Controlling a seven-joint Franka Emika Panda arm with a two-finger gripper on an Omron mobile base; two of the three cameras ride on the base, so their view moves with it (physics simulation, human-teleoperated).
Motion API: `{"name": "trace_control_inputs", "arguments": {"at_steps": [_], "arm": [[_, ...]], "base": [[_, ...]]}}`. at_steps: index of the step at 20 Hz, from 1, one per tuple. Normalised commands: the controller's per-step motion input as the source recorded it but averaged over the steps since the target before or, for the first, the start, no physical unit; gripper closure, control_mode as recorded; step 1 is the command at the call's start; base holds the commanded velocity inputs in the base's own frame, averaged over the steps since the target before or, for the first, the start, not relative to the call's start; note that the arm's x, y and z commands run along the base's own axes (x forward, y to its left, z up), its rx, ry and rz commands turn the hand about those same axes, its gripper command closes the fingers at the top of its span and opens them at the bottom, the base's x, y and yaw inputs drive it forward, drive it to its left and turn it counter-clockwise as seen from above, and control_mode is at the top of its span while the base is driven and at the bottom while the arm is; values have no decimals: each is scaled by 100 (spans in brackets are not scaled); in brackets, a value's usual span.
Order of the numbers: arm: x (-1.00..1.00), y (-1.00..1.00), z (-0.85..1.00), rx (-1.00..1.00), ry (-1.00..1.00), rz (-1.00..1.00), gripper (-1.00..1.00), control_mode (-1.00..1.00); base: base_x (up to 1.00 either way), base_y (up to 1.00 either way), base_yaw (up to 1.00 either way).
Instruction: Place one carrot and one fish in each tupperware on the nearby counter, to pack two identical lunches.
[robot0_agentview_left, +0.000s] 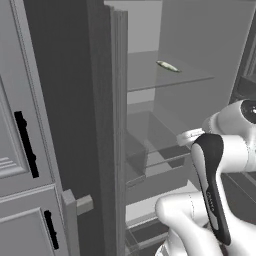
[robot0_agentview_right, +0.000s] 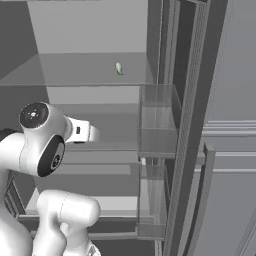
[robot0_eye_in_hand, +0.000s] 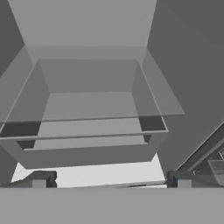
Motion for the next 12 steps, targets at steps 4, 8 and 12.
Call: {"name": "trace_control_inputs", "arguments": {"at_steps": [4,8,12], "arm": [[29,-5,34,0,-4,0,-100,-100],[30,0,59,0,-9,0,-100,-100],[21,0,66,0,-3,0,-100,-100]], "base": [[0,0,0],[0,0,0],[0,0,0]]}}
